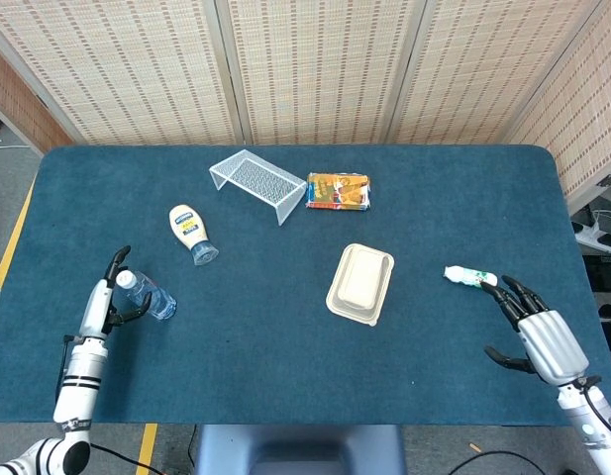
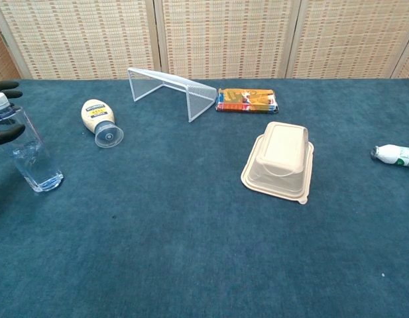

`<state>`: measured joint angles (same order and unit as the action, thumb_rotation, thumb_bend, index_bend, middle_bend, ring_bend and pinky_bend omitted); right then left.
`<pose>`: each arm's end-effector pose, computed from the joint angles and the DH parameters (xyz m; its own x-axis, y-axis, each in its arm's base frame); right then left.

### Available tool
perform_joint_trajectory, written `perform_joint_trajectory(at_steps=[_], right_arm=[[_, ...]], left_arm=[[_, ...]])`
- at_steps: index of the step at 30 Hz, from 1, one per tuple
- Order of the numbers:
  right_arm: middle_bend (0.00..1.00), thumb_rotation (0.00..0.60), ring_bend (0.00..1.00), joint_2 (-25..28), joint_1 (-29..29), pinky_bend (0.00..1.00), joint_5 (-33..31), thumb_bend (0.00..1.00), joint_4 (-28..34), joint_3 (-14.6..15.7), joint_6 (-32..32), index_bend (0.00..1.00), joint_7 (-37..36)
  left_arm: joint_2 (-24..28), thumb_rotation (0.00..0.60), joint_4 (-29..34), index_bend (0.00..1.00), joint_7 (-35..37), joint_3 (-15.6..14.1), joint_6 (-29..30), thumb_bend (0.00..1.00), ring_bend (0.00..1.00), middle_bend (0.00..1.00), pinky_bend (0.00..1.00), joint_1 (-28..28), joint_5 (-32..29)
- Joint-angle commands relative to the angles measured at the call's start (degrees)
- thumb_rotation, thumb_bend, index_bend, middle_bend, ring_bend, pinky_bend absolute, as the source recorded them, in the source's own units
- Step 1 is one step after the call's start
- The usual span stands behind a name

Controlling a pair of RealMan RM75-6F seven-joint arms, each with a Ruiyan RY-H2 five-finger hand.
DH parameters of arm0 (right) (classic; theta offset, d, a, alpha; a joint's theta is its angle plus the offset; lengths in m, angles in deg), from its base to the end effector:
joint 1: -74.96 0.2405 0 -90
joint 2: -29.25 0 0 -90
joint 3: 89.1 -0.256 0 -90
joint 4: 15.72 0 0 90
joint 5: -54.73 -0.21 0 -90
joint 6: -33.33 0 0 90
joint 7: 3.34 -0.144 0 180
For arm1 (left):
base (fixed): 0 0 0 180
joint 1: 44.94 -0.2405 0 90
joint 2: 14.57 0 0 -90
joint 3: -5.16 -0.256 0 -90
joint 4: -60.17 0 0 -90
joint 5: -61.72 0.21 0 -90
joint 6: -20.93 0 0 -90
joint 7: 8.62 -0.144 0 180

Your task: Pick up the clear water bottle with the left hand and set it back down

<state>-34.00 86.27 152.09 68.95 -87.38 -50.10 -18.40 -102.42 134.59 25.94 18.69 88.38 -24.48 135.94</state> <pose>-0.3022 -0.1981 0.1504 0.3289 -0.1098 0.9380 -0.9170 -0.2743 0.2895 -0.2827 0.2997 0.0452 -0.3694 0.0678 0.9268 0.9293 0.0261 0.3685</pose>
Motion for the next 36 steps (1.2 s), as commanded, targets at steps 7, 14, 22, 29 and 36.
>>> perform_joint_trajectory(at_steps=[7, 14, 22, 29, 36], right_arm=[[0.15, 0.6, 0.0, 0.2, 0.2, 0.16, 0.2, 0.12, 0.2, 0.3, 0.4, 0.01, -0.2], [0.15, 0.6, 0.0, 0.2, 0.2, 0.16, 0.1, 0.12, 0.2, 0.3, 0.4, 0.01, -0.3], [0.15, 0.6, 0.0, 0.2, 0.4, 0.16, 0.2, 0.12, 0.1, 0.3, 0.5, 0.01, -0.4], [0.15, 0.6, 0.0, 0.0, 0.6, 0.16, -0.1, 0.12, 0.1, 0.2, 1.2, 0.01, -0.4], [0.15, 0.6, 0.0, -0.2, 1.0, 0.16, -0.3, 0.12, 0.1, 0.5, 2.3, 0.01, 0.6]], left_arm=[[4.8, 0.6, 6.4, 0.0, -3.5, -1.2, -0.1, 0.38, 0.0, 0.0, 0.12, -0.3, 1.5], [8.1, 0.6, 11.8, 0.0, -6.5, -3.0, 1.5, 0.38, 0.0, 0.0, 0.12, -0.8, 4.6], [16.6, 0.6, 13.4, 0.03, -18.4, -6.0, 2.4, 0.38, 0.0, 0.0, 0.13, -1.0, 9.3], [21.1, 0.6, 11.7, 0.07, -27.6, -7.3, 4.7, 0.38, 0.0, 0.0, 0.14, -1.5, 12.3], [18.7, 0.6, 4.1, 0.12, -42.2, -10.7, 10.4, 0.4, 0.0, 0.03, 0.14, -5.7, 14.0]])
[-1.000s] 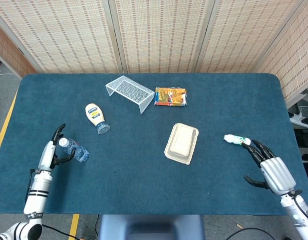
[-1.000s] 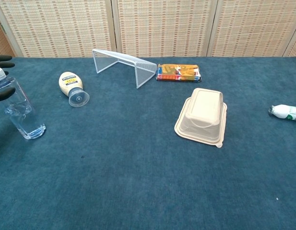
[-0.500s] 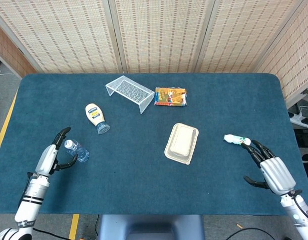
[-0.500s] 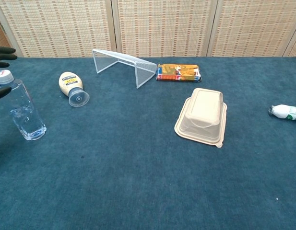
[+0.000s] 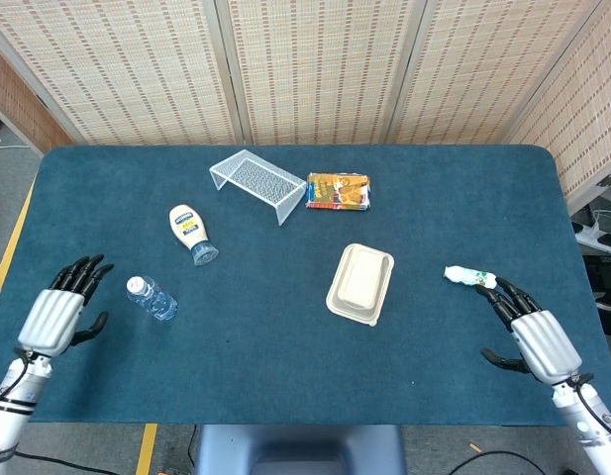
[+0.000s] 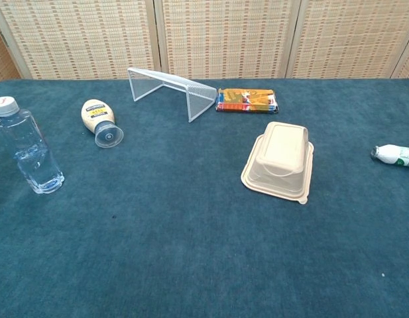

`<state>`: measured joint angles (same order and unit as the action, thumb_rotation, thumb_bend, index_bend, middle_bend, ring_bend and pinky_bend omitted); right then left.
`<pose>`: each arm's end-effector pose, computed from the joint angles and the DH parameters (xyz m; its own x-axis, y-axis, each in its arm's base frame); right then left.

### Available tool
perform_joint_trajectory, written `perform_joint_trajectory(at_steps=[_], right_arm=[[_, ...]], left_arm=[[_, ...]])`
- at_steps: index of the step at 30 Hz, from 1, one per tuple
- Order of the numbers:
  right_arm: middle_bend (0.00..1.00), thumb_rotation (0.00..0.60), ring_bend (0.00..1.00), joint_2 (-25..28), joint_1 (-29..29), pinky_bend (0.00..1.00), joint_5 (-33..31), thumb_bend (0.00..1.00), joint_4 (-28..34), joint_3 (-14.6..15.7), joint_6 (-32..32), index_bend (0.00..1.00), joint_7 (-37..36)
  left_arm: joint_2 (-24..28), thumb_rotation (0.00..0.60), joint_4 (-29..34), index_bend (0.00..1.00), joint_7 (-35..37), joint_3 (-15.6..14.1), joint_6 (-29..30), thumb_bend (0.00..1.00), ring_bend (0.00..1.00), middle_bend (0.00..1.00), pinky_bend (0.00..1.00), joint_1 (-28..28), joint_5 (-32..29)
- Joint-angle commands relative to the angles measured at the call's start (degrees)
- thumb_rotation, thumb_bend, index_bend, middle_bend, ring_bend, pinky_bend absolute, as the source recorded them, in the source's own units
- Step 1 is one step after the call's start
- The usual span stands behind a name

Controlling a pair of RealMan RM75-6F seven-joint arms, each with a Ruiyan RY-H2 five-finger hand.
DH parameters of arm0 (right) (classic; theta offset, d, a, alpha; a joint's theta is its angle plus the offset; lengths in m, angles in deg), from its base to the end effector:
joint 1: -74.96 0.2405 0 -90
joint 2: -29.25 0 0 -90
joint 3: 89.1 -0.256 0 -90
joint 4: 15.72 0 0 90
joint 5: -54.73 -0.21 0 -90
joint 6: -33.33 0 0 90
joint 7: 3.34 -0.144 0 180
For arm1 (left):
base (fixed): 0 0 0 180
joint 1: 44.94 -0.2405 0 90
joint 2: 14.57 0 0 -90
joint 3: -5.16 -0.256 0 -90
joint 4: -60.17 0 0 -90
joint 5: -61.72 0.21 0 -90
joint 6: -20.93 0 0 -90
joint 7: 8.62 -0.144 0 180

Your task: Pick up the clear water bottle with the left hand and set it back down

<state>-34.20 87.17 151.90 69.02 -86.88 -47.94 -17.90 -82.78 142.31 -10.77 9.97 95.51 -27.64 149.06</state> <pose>-0.3029 -0.2007 0.1438 0.3430 -0.1455 0.9280 -0.9147 -0.2764 0.2948 -0.2979 0.2590 0.1345 0.5381 0.0277 0.8424 0.8280 -0.2047 -0.5221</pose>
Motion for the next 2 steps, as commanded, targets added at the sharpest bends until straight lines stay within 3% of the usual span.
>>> perform_joint_trajectory(at_steps=[1, 2], right_arm=[[0.15, 0.6, 0.0, 0.0, 0.1, 0.16, -0.2, 0.12, 0.0, 0.0, 0.2, 0.01, 0.2], [0.15, 0.6, 0.0, -0.1, 0.1, 0.16, -0.3, 0.12, 0.0, -0.1, 0.2, 0.01, 0.4]], left_arm=[[-1.4, 0.6, -3.9, 0.12, -6.2, -2.1, 3.8, 0.4, 0.0, 0.03, 0.14, -3.0, 0.7], [-1.9, 0.6, -4.1, 0.12, -7.0, -2.2, 4.3, 0.4, 0.0, 0.03, 0.14, -3.4, 0.5]])
